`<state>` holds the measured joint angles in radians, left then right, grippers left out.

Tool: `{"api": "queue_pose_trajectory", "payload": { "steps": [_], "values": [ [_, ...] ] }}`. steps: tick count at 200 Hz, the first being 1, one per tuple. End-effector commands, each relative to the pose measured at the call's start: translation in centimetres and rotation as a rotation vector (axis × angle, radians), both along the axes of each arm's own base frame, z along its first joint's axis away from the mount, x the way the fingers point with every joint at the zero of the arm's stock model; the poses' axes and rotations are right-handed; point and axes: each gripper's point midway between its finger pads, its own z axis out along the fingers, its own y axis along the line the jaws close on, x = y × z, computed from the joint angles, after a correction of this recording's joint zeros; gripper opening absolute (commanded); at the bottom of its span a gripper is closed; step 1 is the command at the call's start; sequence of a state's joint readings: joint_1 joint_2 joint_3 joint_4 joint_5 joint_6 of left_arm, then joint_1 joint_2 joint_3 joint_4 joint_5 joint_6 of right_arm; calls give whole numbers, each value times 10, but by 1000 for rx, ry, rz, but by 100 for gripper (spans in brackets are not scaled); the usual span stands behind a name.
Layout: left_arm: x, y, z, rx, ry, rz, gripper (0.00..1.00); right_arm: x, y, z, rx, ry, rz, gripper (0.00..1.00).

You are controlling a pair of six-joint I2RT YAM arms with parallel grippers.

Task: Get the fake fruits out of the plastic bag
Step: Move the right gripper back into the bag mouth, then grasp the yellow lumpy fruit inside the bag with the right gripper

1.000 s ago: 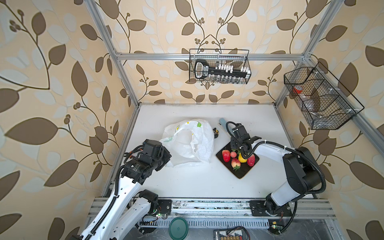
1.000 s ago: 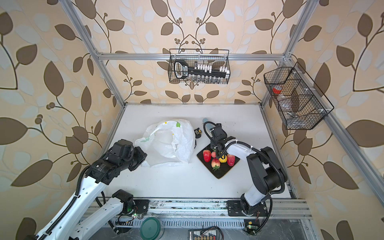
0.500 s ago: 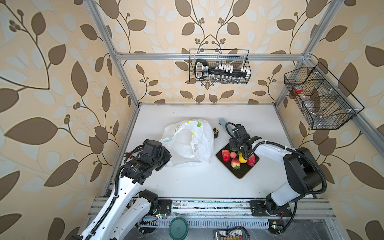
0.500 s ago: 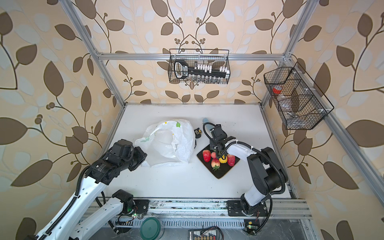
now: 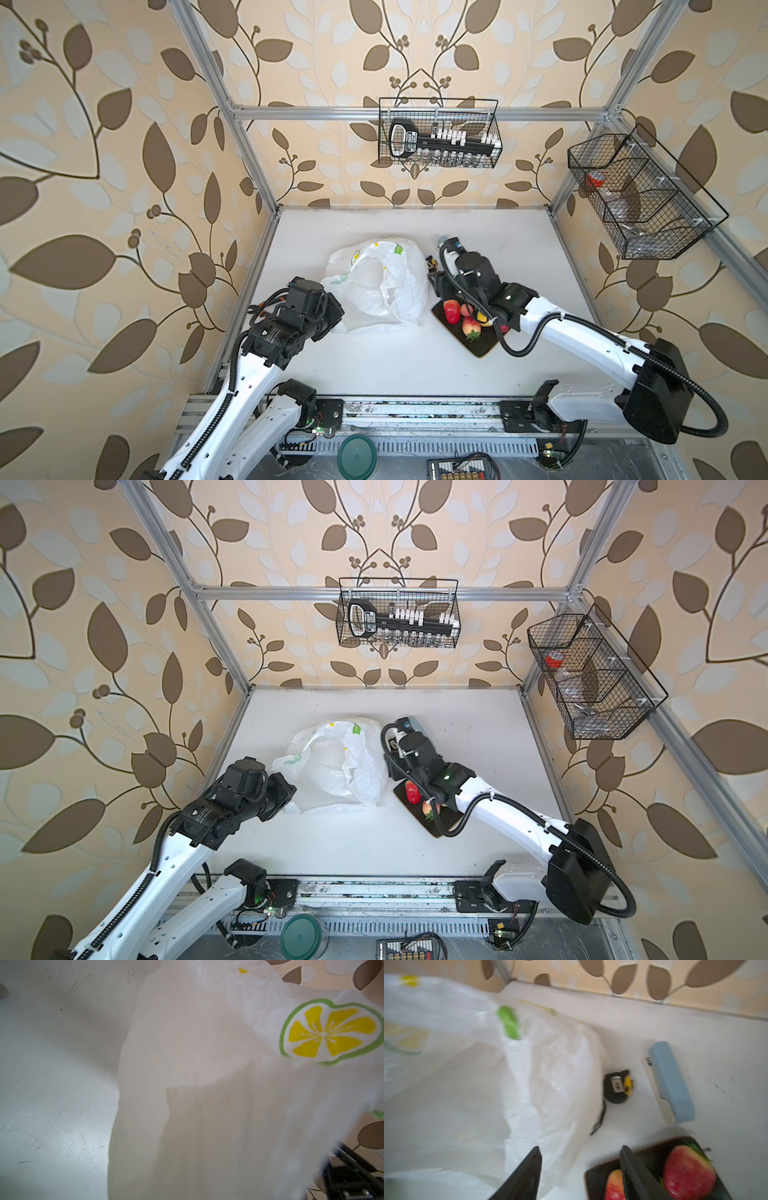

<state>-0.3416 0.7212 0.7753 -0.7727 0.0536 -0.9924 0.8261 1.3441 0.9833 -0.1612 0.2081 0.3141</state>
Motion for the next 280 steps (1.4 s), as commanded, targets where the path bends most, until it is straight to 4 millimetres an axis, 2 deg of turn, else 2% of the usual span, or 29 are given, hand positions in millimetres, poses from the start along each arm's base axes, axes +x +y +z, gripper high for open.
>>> {"api": "queue_pose_trajectory", "payload": {
  "steps": [1,18,45,56,79,94,115,137,166,200,222,248,280],
  "values": [
    [0,-6,7,-10,-38,-45,0,-17,69,10,35,-67,175,58],
    [-1,-7,7,-14,-38,-49,0,-18,108,-3,13,-64,238,57],
    [-3,-8,9,-21,-43,-52,0,5,153,-38,-35,-33,242,52],
    [-2,-8,11,-23,-47,-50,0,18,164,-54,-65,-19,209,52],
    [-1,-8,17,-23,-61,-52,0,45,172,-80,-139,-32,129,54],
    [-1,-7,19,-23,-66,-51,0,67,170,-90,-183,-65,55,56],
    [-3,-5,21,-19,-68,-46,0,97,154,-100,-281,-104,-51,60],
    [-8,0,22,-2,-64,-33,0,122,121,-104,-438,-145,-199,67],
    [-12,5,21,-5,-71,-4,0,134,88,-116,-509,-131,-306,74],
    [-17,6,18,-7,-58,-6,0,144,68,-134,-540,-89,-392,82],
    [-20,8,17,-1,-58,-6,0,154,65,-143,-500,-48,-401,85],
    [-24,9,15,0,-54,-8,0,167,72,-156,-422,19,-362,90],
    [-25,8,14,-3,-47,-16,0,177,73,-168,-348,76,-337,85]
  ]
}}
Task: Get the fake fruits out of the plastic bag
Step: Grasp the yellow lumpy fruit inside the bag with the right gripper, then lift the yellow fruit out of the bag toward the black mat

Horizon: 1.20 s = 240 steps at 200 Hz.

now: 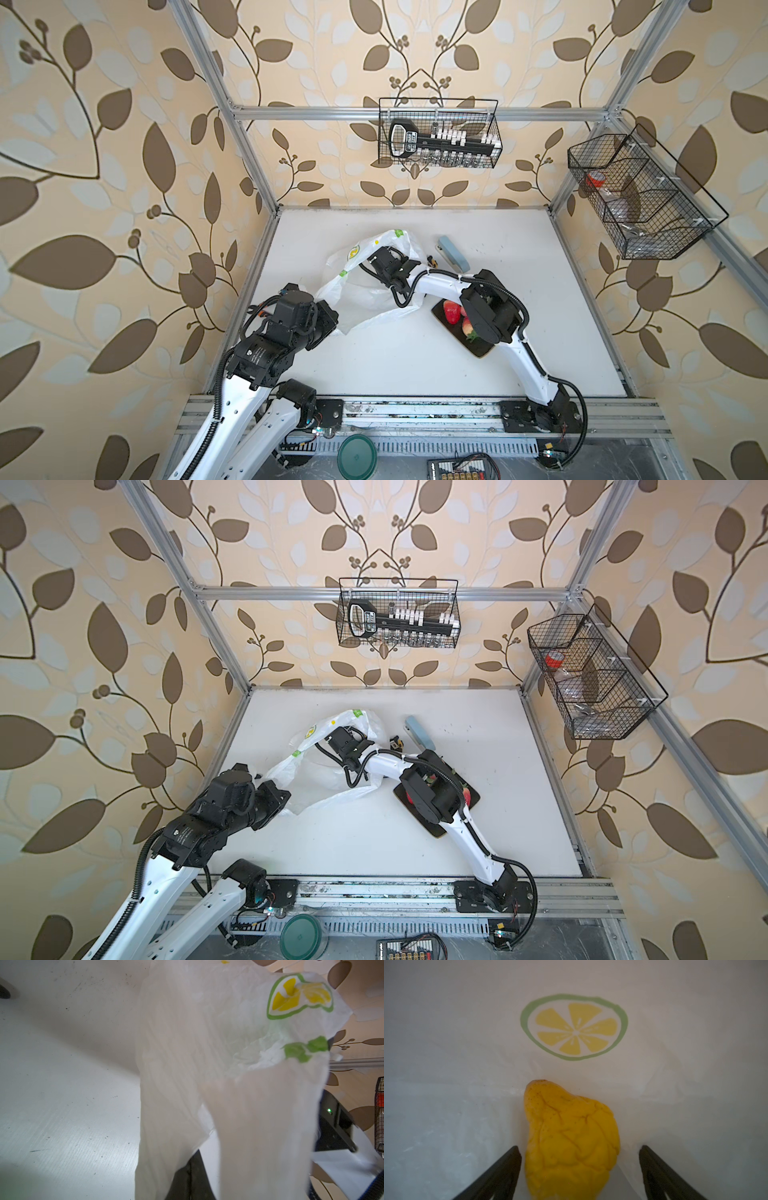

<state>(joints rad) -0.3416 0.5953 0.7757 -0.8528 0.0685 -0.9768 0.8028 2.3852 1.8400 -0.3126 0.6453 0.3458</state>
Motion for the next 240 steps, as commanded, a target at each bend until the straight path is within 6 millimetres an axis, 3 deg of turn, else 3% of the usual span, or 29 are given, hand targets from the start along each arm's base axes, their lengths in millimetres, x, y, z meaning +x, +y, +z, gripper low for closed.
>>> {"api": "queue_pose_trajectory", "payload": {
  "steps": [1,42,73,120,148,198,240],
  "values": [
    [-2,2,2,12,-2,5,0,6,7,-12,86,51,16,84],
    [0,1,2,15,0,4,0,9,19,-13,187,58,103,75],
    [3,1,3,23,0,0,0,12,28,-9,221,63,173,60],
    [10,1,6,21,-16,16,0,-1,42,5,283,90,265,47],
    [17,4,11,26,-33,51,0,-26,59,17,335,131,352,46],
    [31,16,20,42,-65,153,0,-94,89,25,411,249,496,46],
    [36,28,26,76,-68,228,0,-139,98,43,425,298,609,47]
  ]
}}
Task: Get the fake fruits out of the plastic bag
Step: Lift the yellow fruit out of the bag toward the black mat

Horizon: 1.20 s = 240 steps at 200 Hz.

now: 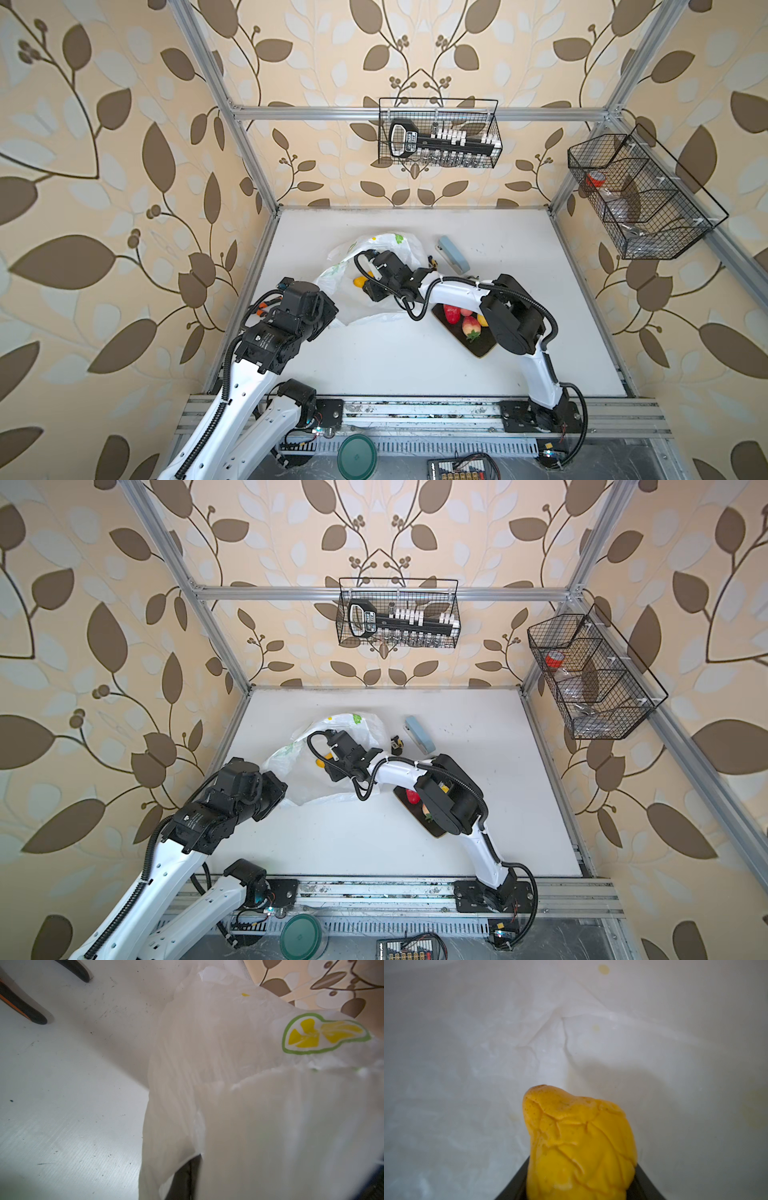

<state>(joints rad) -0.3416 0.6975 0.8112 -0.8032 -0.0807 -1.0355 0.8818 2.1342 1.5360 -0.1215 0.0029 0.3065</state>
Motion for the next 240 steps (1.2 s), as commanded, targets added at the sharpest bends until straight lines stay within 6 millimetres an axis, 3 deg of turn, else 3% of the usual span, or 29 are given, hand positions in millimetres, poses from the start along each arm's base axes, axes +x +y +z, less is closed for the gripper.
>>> {"api": "queue_pose_trajectory", "payload": {
  "steps": [1,26,71,106,142,165,204,220,240],
  "values": [
    [9,11,24,18,-66,79,0,-26,3,19,32,29,84,47],
    [9,18,25,39,-60,118,0,-50,-1,37,34,9,183,47],
    [9,17,18,34,-36,119,0,-94,-22,93,106,-60,352,48],
    [10,13,12,24,-24,109,0,-129,-53,114,122,-65,410,47],
    [13,10,10,19,-17,98,0,-141,-98,131,140,-49,246,48],
    [13,9,8,19,-13,96,0,-138,-148,121,108,-36,4,47],
    [10,6,1,12,5,74,0,-125,-267,76,-93,11,-542,47],
    [7,3,-3,7,17,56,0,-120,-291,65,-140,29,-639,48],
    [5,-1,-7,3,28,19,0,-114,-300,58,-187,24,-686,50]
  ]
}}
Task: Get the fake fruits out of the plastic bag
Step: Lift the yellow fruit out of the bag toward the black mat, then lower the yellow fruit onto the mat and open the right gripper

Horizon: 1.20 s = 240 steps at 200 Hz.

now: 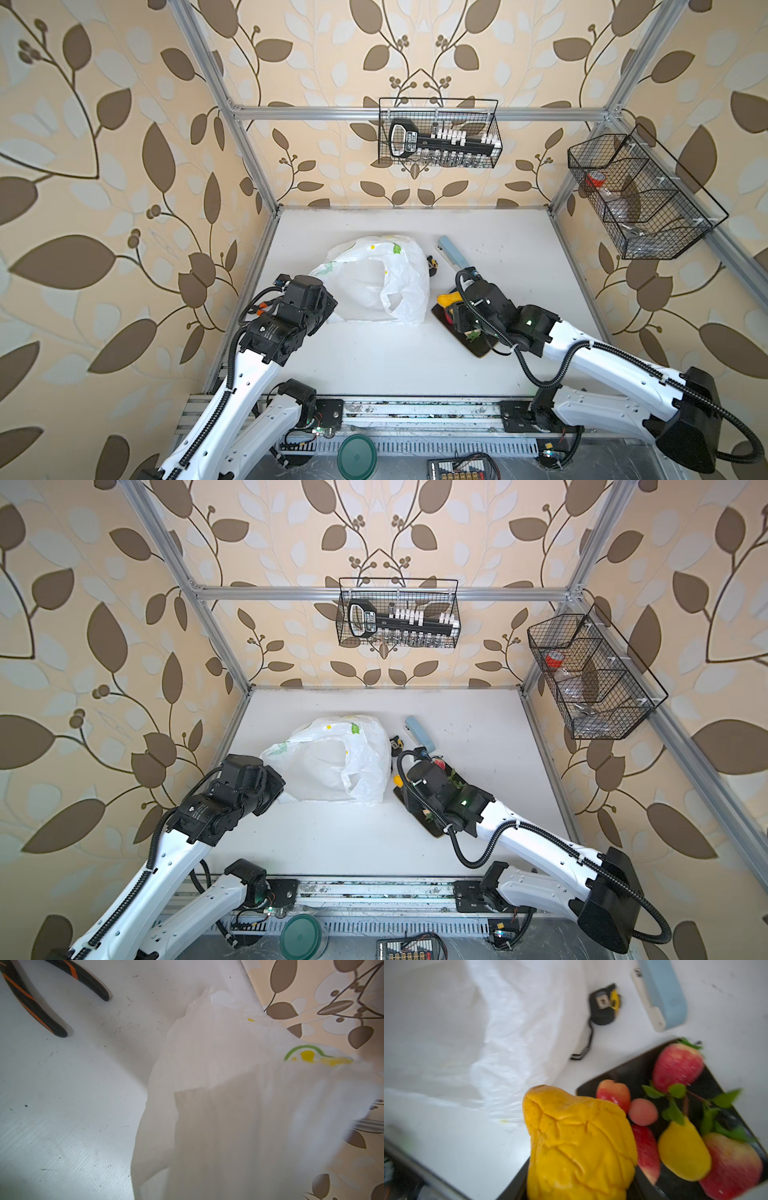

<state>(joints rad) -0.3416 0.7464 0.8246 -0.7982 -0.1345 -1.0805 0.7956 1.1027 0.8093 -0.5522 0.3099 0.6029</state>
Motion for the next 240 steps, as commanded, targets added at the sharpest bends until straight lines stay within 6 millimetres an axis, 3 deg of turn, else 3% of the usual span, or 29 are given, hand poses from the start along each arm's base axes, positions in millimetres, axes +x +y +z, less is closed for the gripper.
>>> {"api": "queue_pose_trajectory", "payload": {
  "steps": [1,79,112,157,206,240],
  "values": [
    [-4,-8,-4,-13,6,-53,0,3,-37,-16,-110,15,-178,50],
    [-10,-23,-17,-42,50,-147,0,16,-47,-61,-147,94,-217,59],
    [-10,-27,-19,-42,59,-169,0,18,-55,-72,-135,127,-231,69],
    [-7,-30,-20,-36,61,-197,0,21,-49,-47,-76,91,-197,82],
    [5,-49,-28,-102,44,-250,0,40,-40,4,32,-2,-168,84],
    [24,-67,-34,-121,16,-297,0,58,-40,18,70,-16,-160,83]
  ]
}}
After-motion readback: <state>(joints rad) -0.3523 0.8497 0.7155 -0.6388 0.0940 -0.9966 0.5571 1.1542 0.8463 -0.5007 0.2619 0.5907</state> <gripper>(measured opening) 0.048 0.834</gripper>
